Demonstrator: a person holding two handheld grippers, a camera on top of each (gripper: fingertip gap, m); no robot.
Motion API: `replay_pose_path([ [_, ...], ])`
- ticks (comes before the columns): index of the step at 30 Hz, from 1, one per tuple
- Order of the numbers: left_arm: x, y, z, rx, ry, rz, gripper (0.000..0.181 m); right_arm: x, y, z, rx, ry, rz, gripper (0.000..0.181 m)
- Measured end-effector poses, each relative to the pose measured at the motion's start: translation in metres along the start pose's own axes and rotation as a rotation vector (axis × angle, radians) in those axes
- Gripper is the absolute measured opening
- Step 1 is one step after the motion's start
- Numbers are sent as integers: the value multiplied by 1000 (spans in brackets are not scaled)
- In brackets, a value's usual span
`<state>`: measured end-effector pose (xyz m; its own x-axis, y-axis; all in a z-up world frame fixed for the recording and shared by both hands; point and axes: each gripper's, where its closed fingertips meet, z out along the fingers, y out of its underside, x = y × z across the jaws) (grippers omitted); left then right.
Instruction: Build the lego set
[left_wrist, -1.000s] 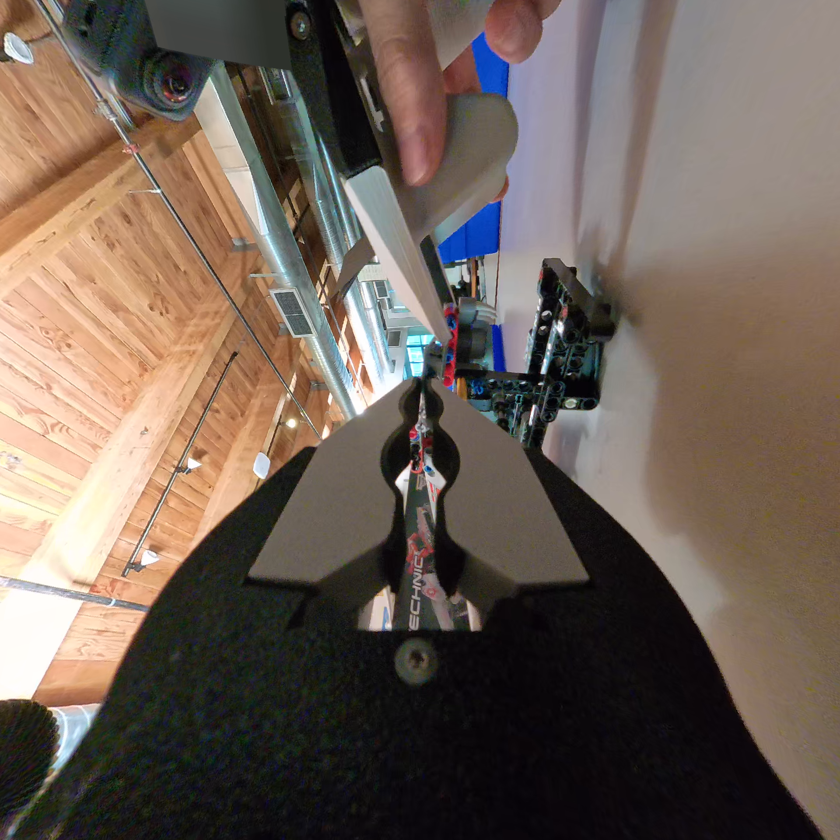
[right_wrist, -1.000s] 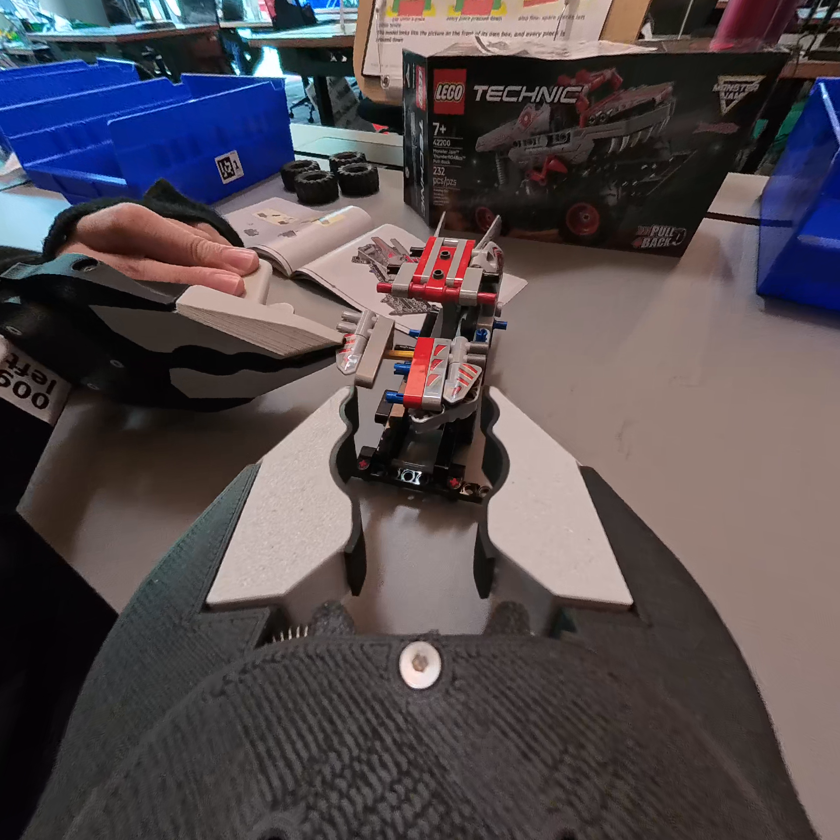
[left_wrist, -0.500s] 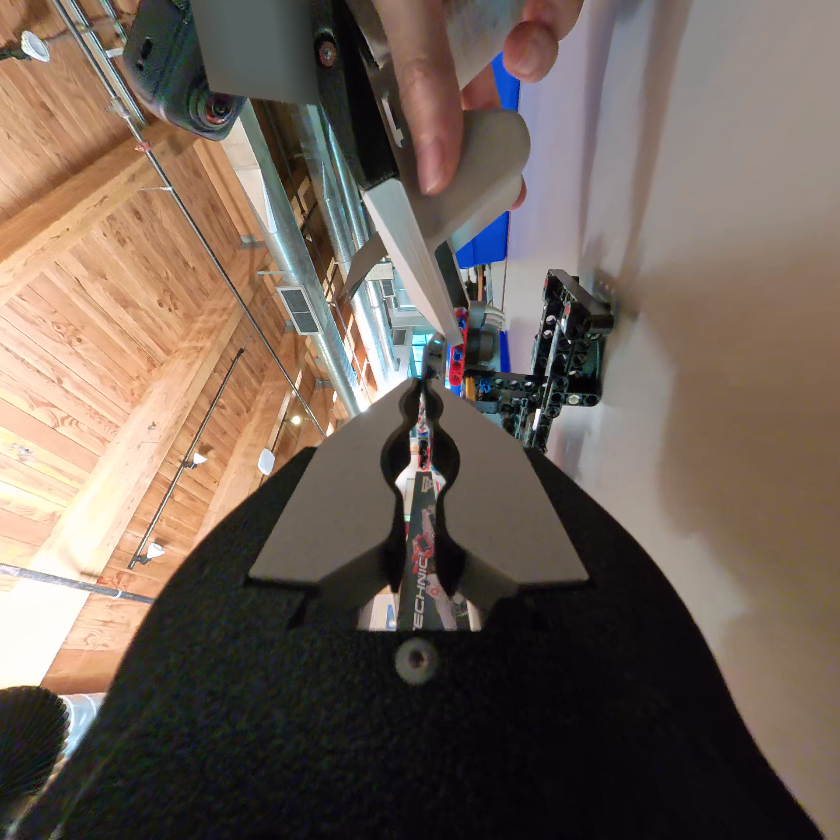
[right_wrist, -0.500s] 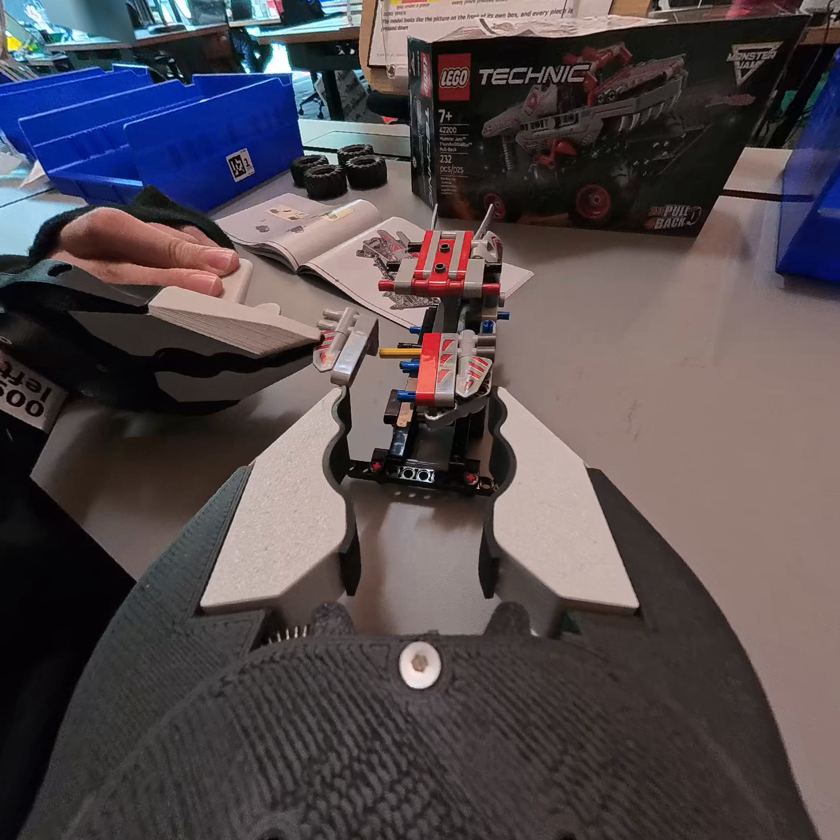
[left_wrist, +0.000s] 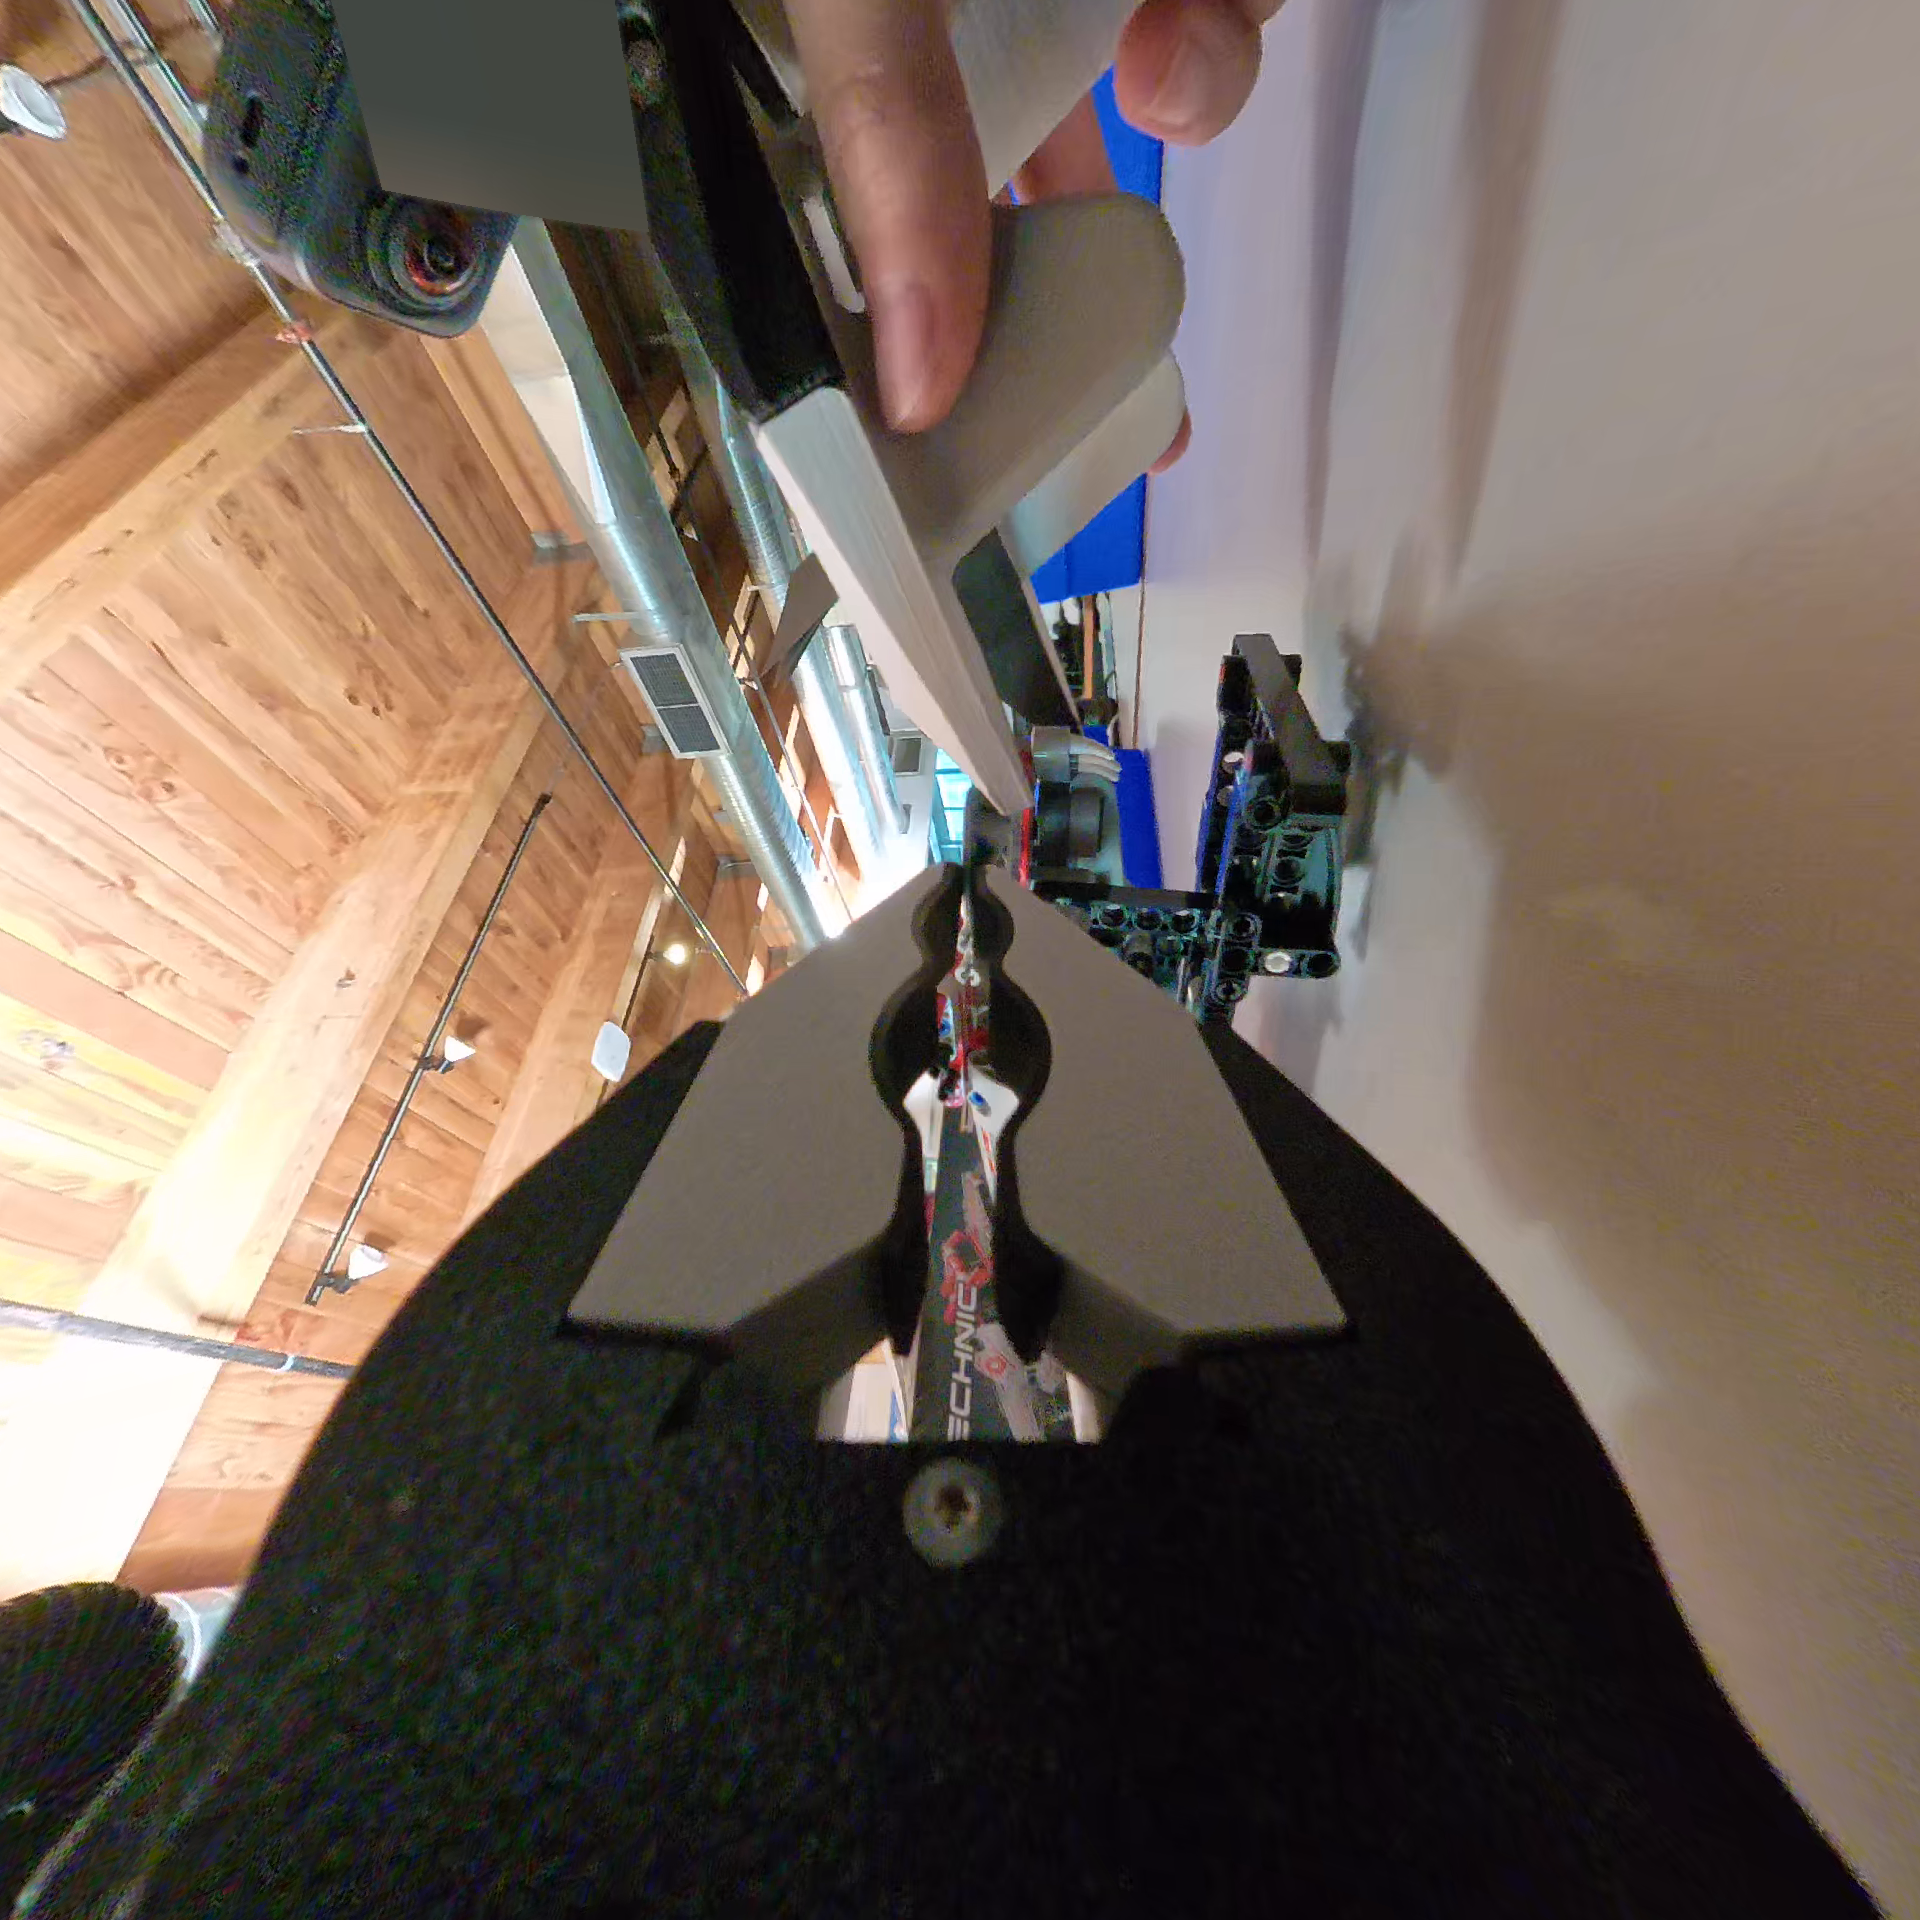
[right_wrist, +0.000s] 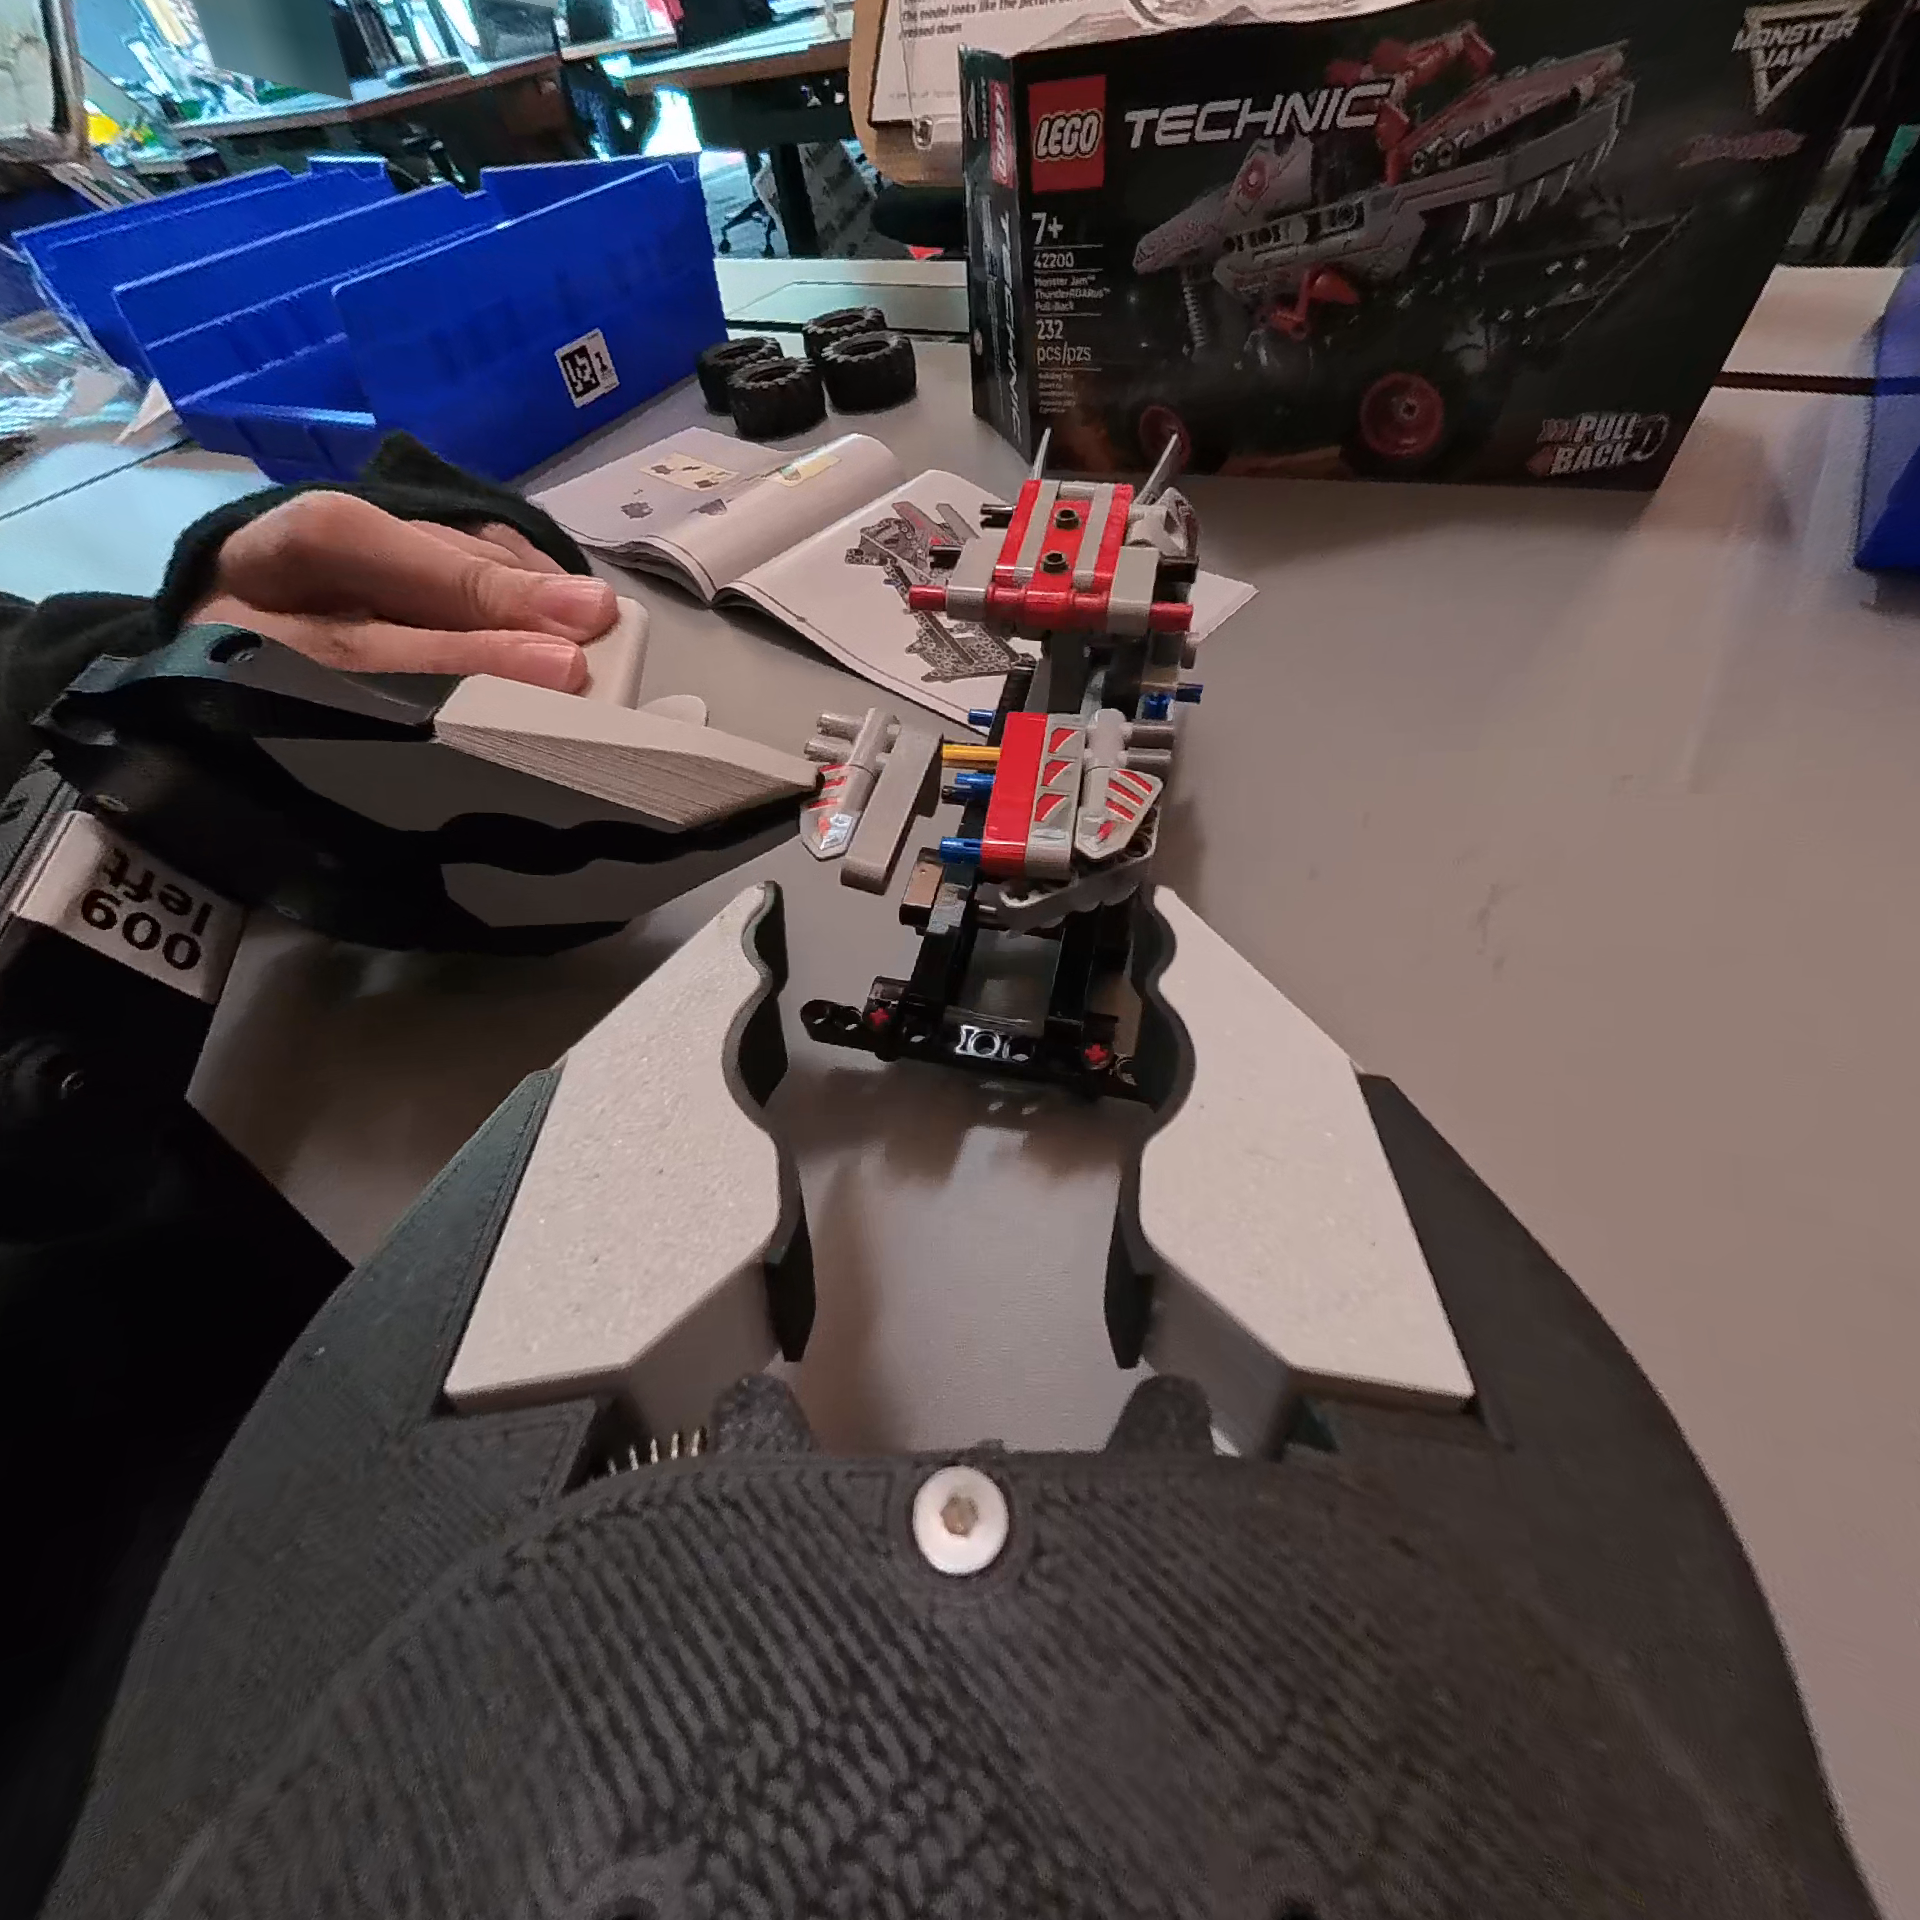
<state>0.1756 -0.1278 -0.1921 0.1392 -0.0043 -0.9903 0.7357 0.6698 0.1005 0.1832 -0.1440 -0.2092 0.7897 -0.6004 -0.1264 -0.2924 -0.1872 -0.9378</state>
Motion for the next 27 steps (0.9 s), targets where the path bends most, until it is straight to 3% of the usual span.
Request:
replay_pose_path([
  [7, -5, -1, 5, -33, -18, 0, 0, 9, -9, 3, 33, 33, -54, 70],
  [27, -9, 2, -7, -116, -18, 12, 0, 5, -10, 8, 27, 29, -111, 59],
])
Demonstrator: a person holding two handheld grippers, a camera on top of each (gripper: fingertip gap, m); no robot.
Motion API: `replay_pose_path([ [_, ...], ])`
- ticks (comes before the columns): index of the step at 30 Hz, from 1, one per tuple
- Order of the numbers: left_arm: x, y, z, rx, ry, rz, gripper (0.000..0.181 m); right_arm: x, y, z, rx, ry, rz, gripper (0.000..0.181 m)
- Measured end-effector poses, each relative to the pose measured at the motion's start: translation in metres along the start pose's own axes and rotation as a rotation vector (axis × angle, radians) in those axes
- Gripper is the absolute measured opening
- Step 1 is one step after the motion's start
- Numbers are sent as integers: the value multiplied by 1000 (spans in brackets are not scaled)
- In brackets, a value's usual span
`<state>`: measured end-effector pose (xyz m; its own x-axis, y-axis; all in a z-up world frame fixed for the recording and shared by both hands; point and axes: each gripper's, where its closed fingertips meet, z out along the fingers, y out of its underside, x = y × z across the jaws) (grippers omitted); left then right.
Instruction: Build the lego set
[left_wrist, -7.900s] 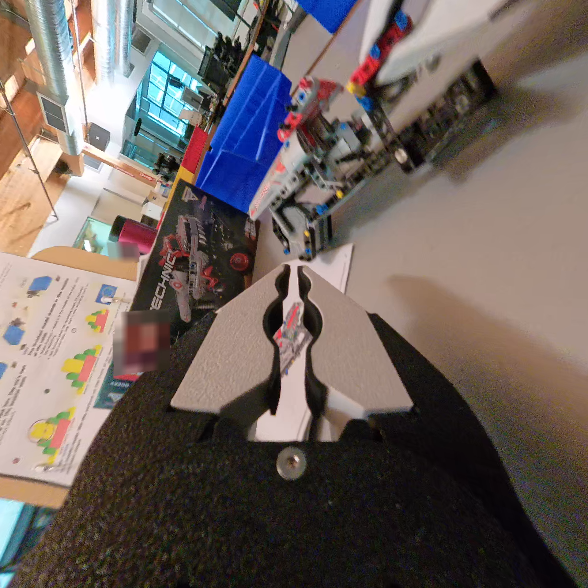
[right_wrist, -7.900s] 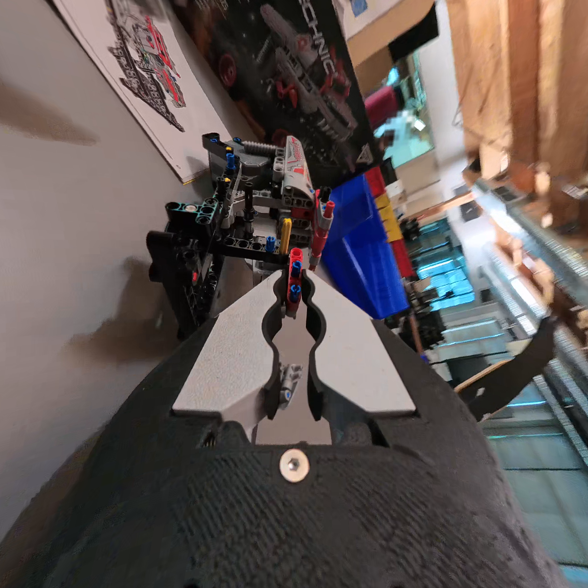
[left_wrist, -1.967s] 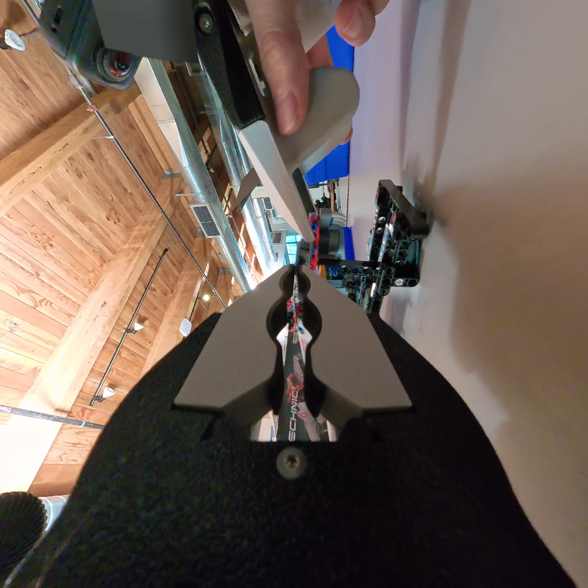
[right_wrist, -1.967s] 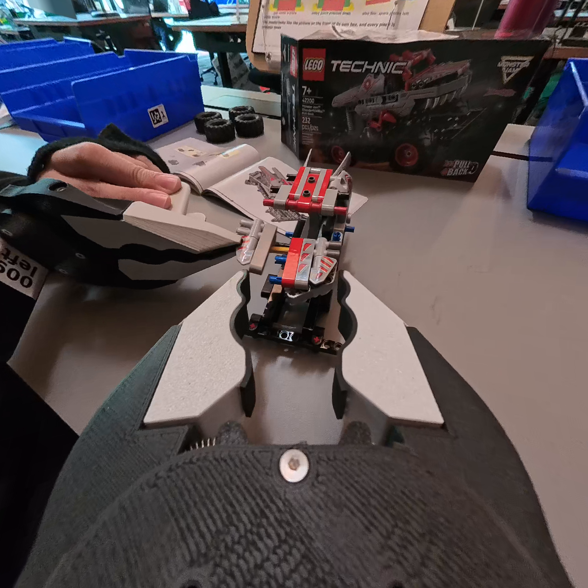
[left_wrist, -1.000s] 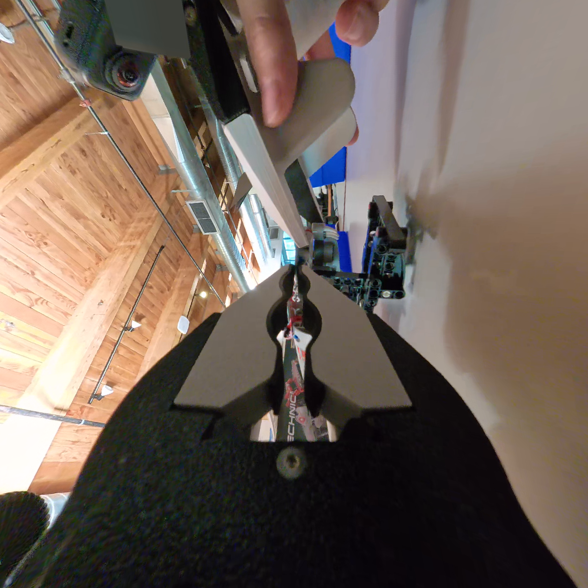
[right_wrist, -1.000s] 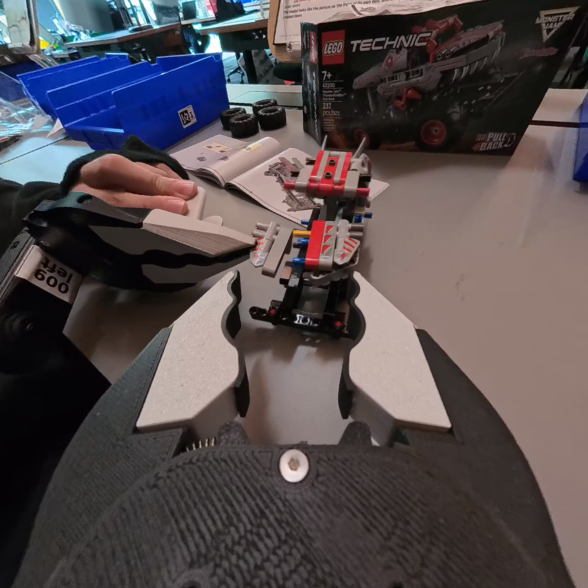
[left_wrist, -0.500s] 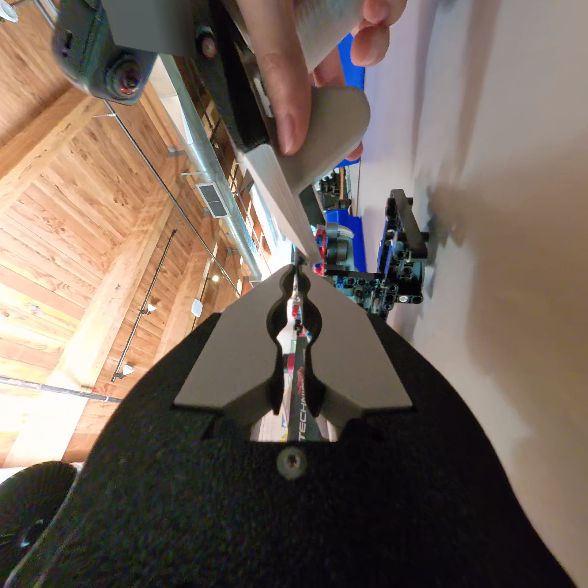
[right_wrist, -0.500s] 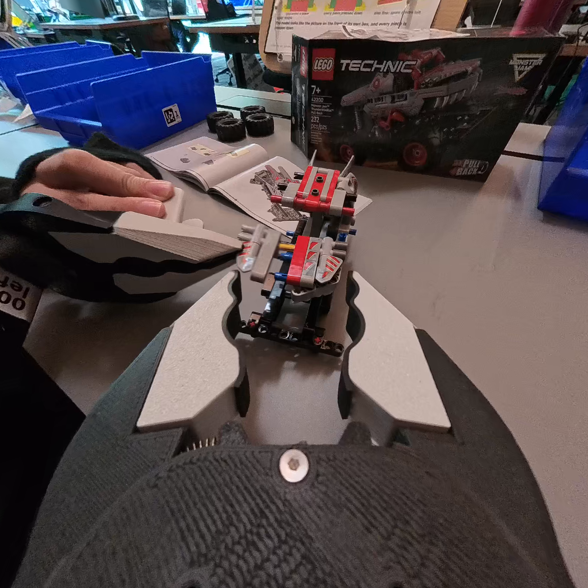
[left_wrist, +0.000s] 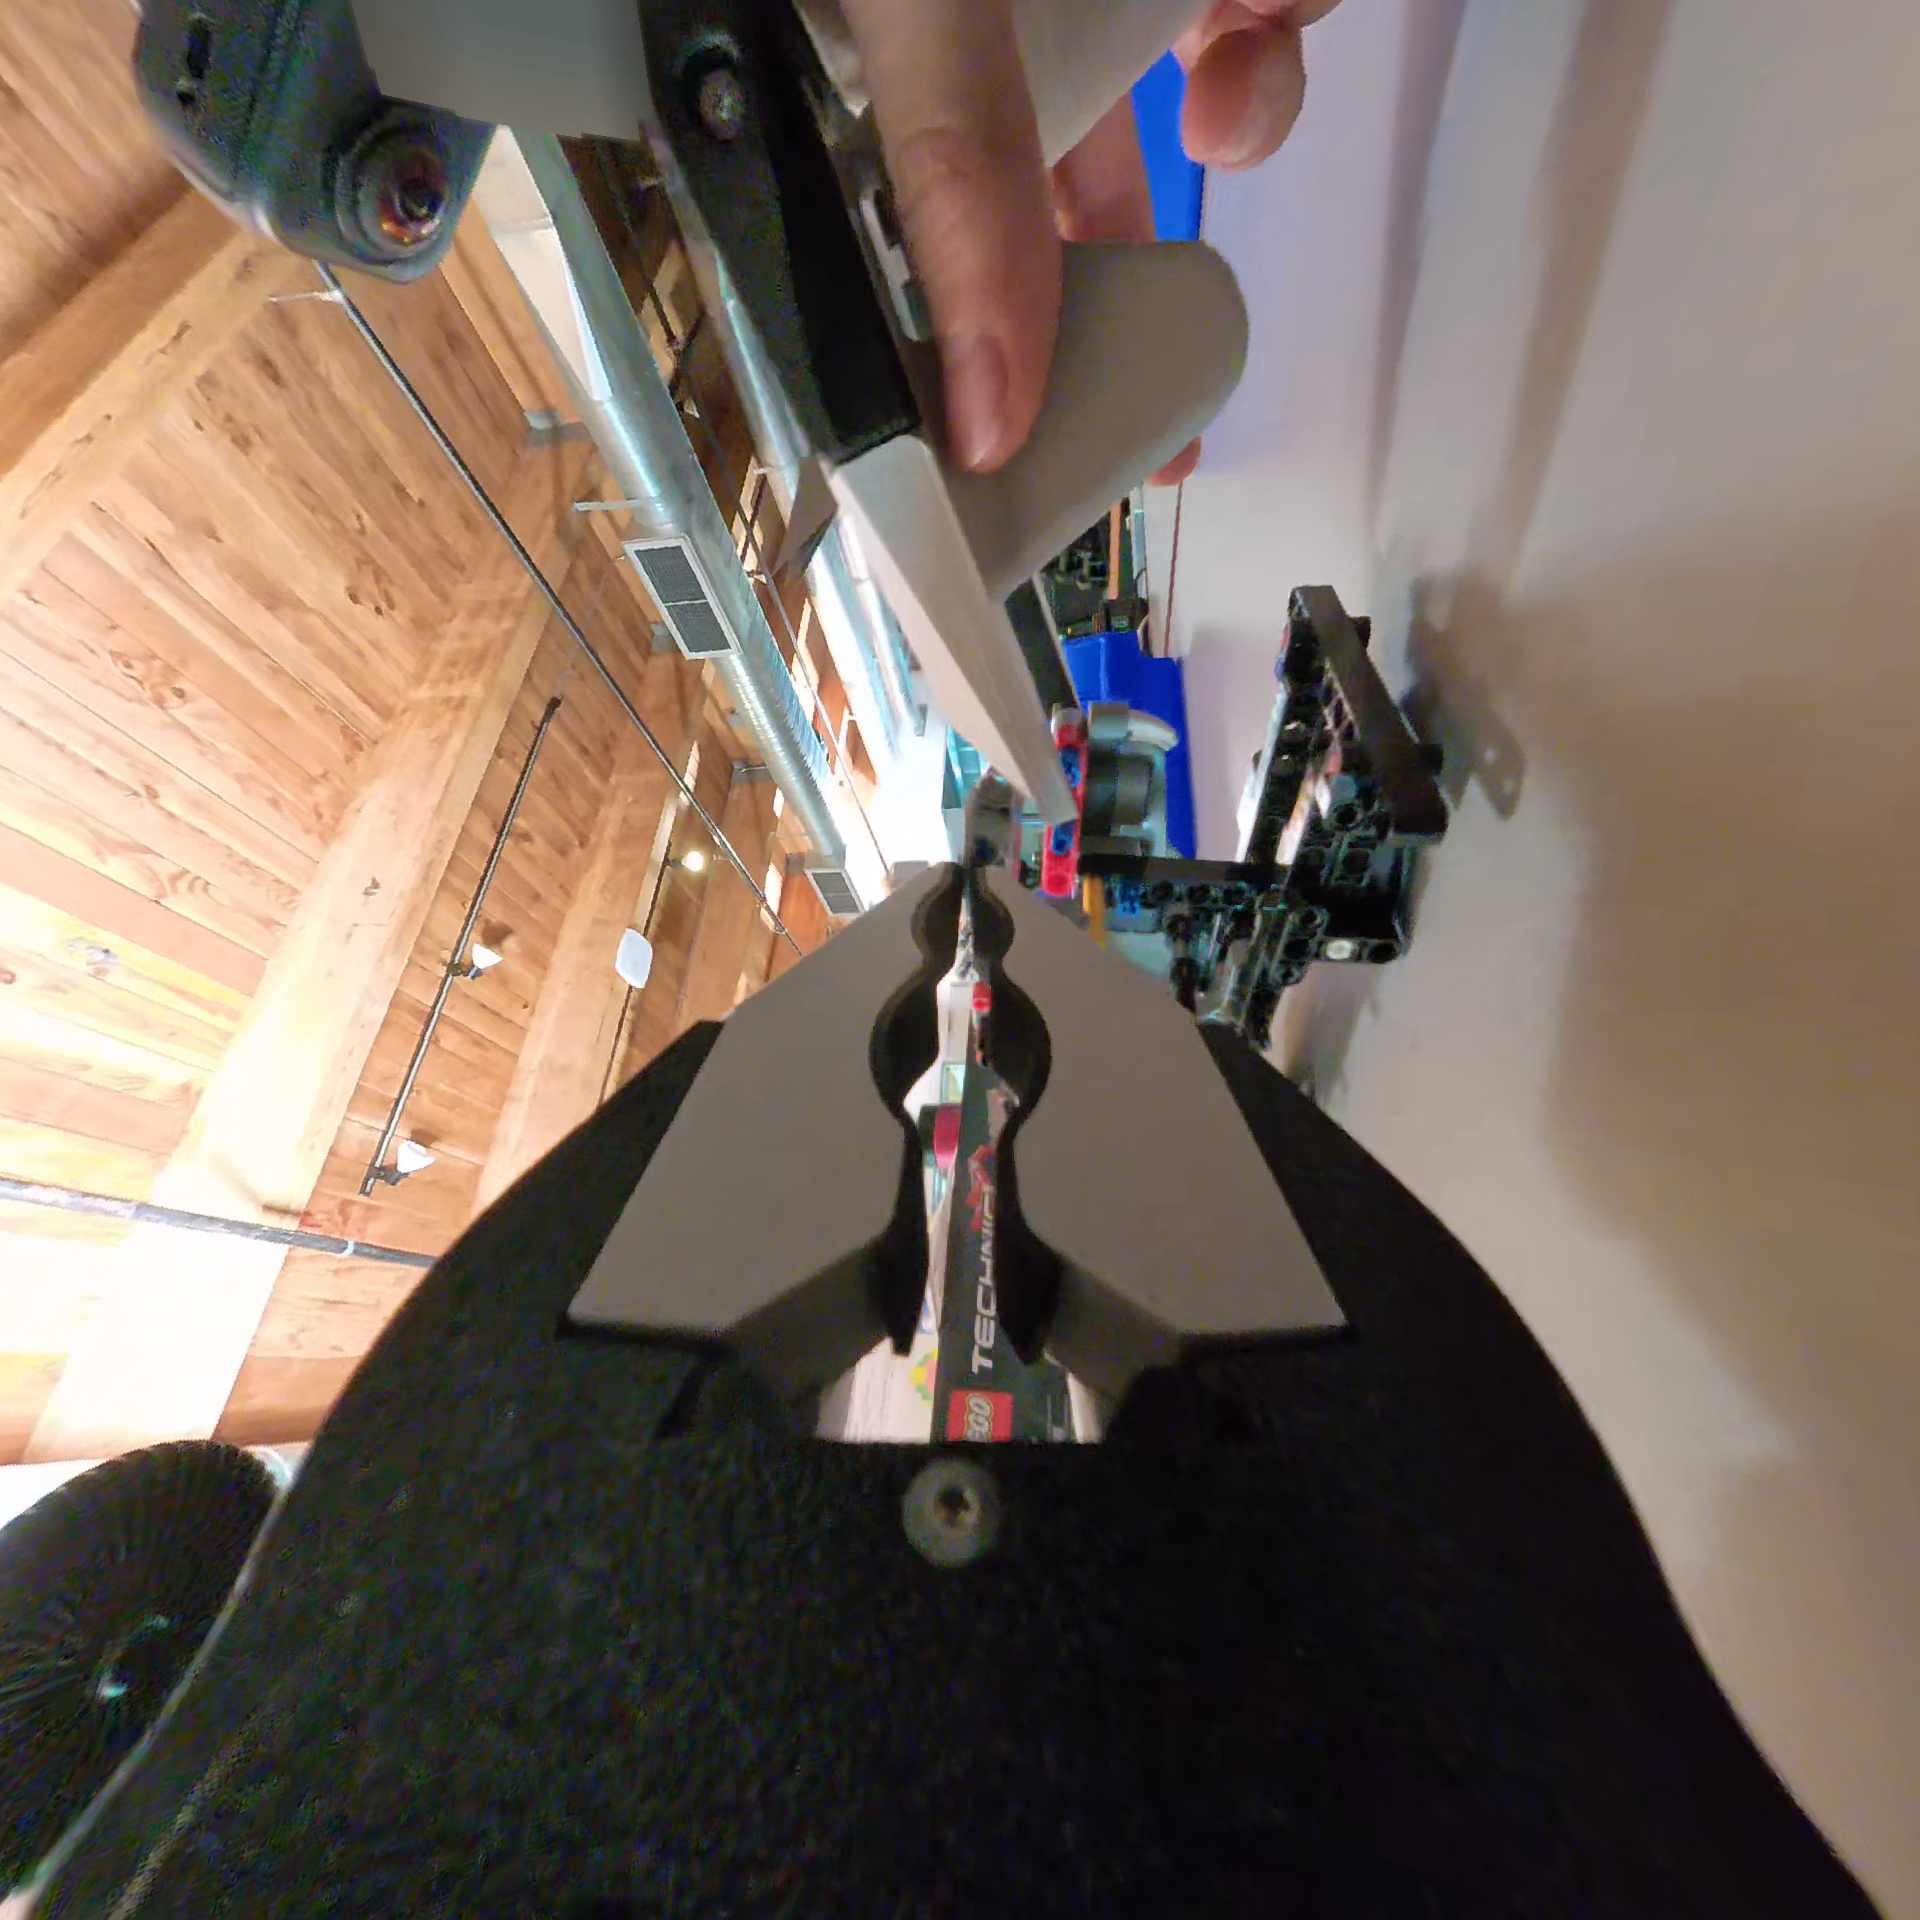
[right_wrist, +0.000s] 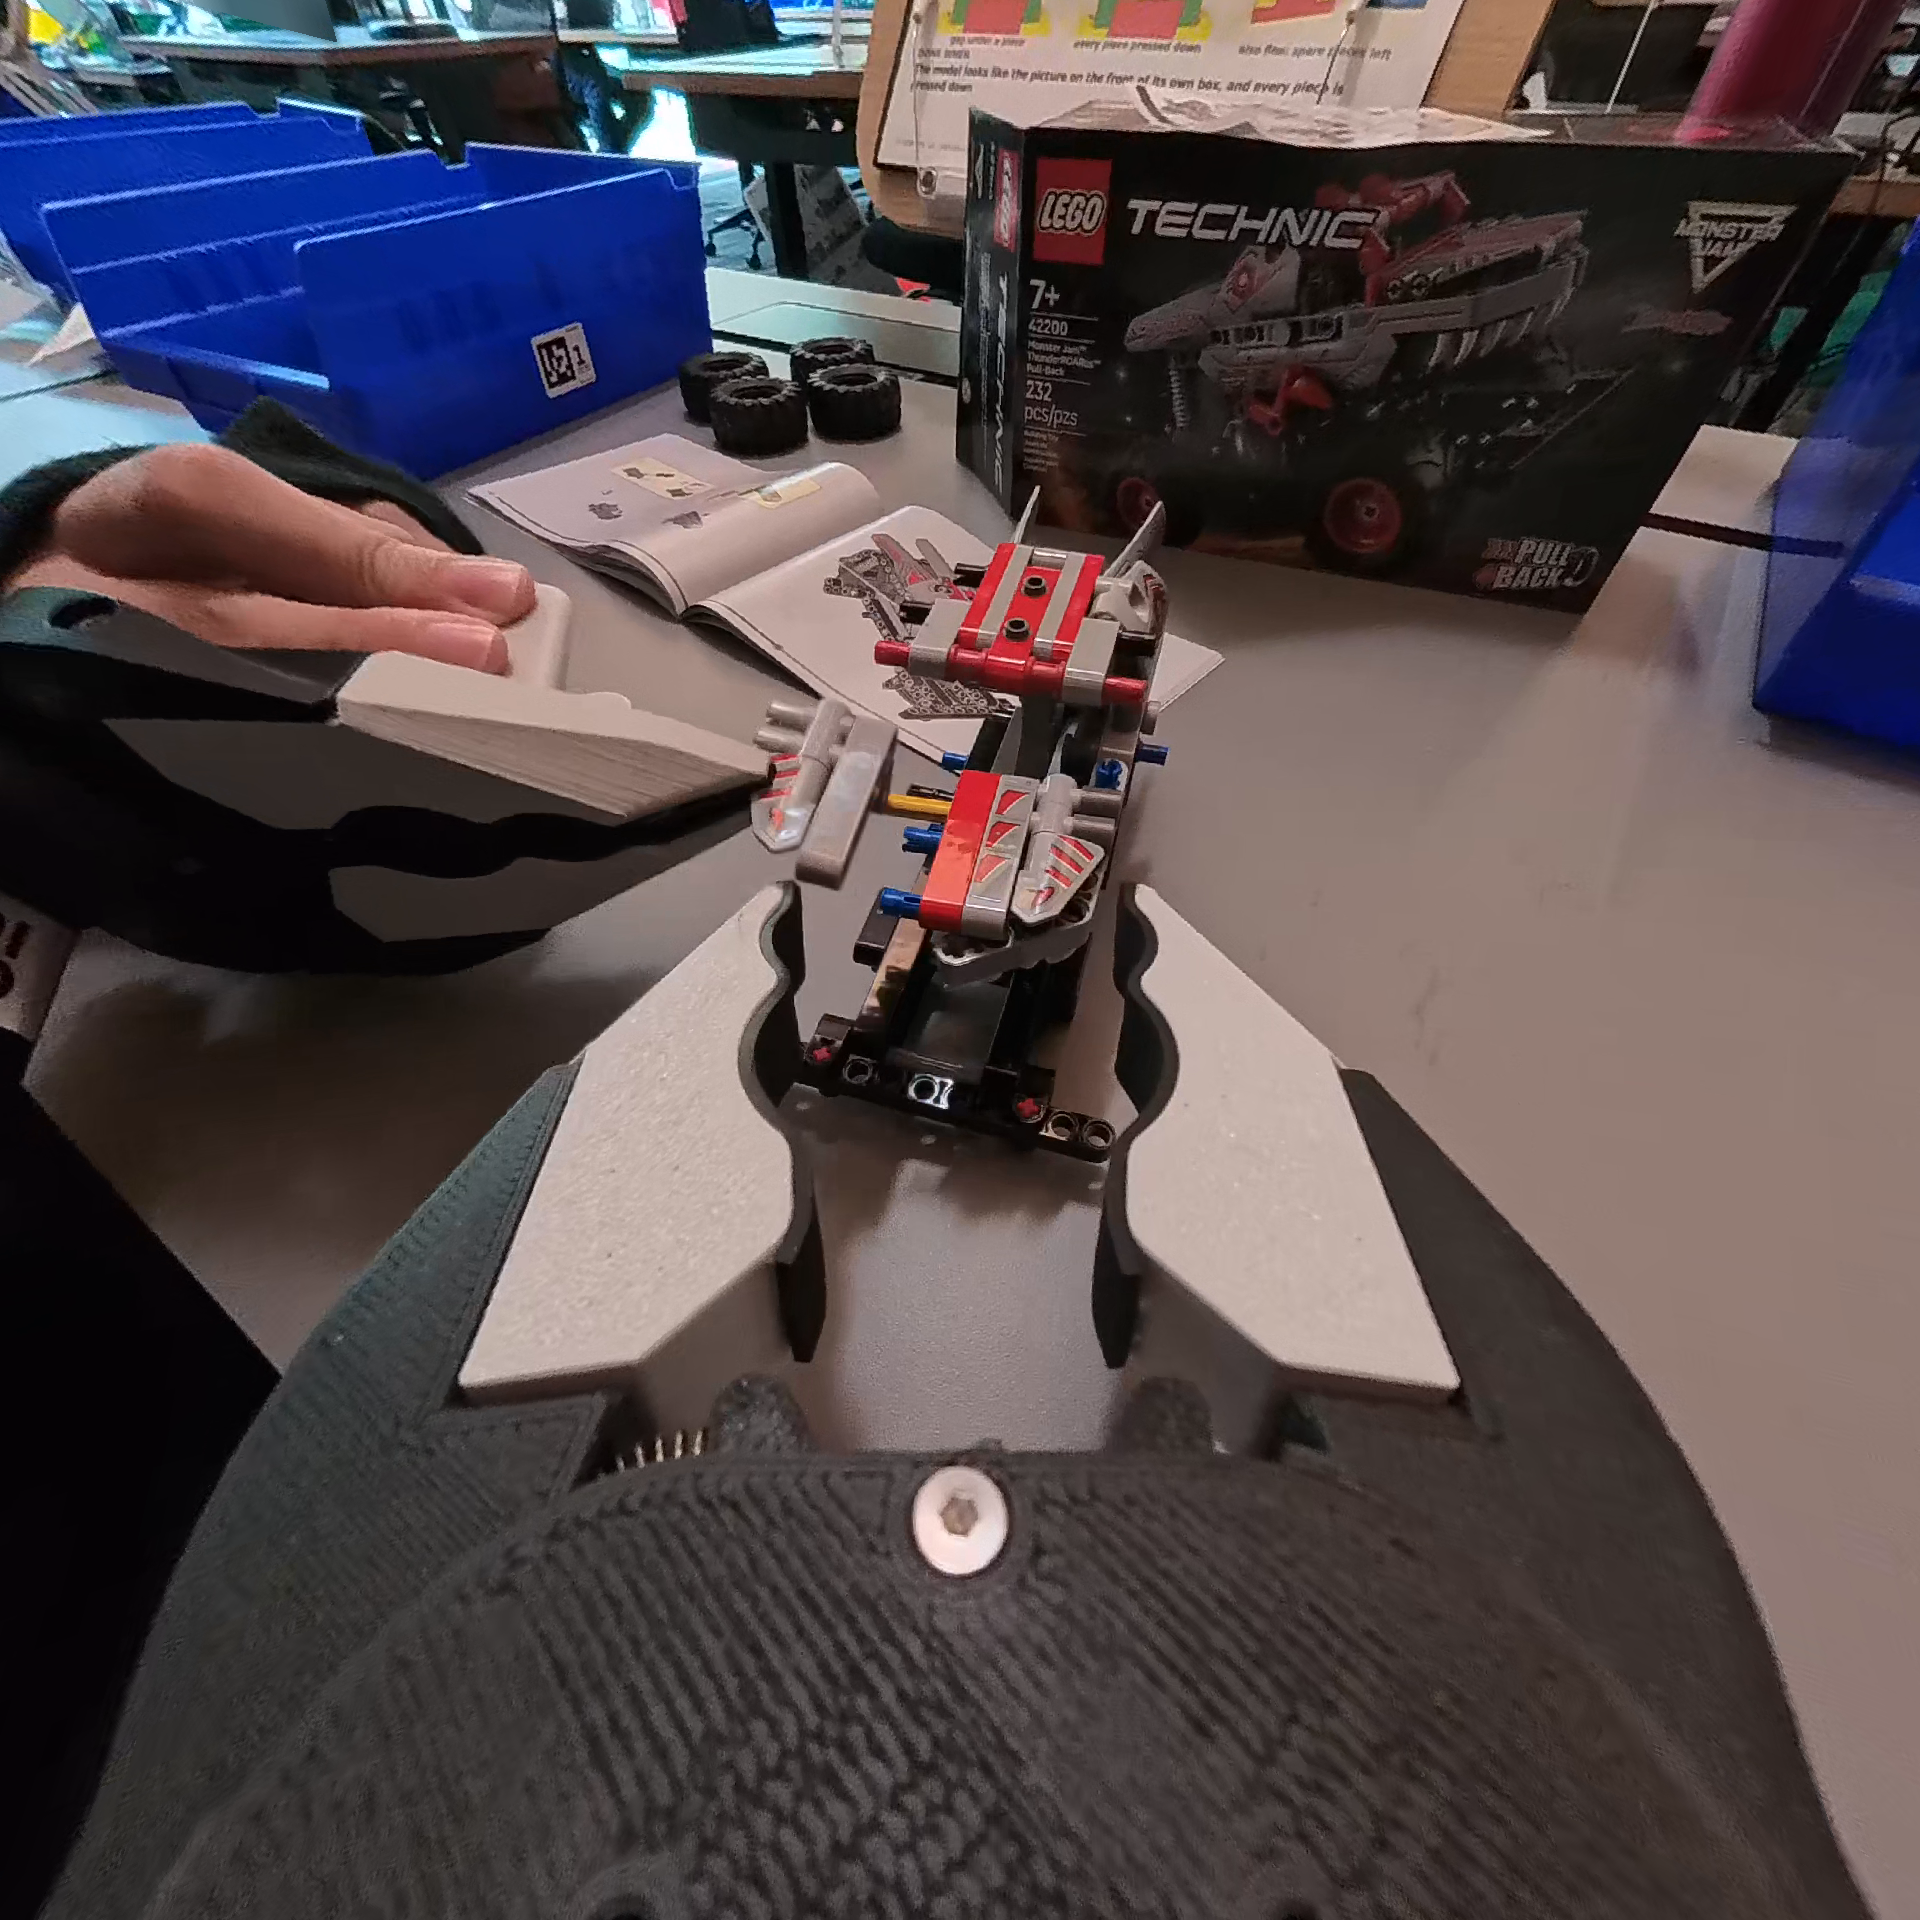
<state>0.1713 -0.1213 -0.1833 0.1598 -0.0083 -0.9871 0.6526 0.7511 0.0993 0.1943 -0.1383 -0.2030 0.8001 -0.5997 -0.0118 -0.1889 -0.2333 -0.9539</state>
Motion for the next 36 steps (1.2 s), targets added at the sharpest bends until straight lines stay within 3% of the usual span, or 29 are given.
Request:
replay_pose_path([
  [15, 7, 10, -15, -44, 37, -17, 0, -3, 4, 3, -33, 12, -39, 59],
  [19, 19, 15, -24, -54, 107, -54, 0, 6, 1, 1, -8, 55, -11, 58],
  [26, 34, 47, -39, -166, 216, -196, 0, 11, -2, 6, -2, 65, 6, 52],
  [28, 39, 50, -39, -173, 237, -194, 0, 7, -2, 10, -6, 55, -17, 44],
  [36, 60, 59, -40, -191, 332, -190, 0, 6, -3, 12, -10, 97, -71, 43],
])
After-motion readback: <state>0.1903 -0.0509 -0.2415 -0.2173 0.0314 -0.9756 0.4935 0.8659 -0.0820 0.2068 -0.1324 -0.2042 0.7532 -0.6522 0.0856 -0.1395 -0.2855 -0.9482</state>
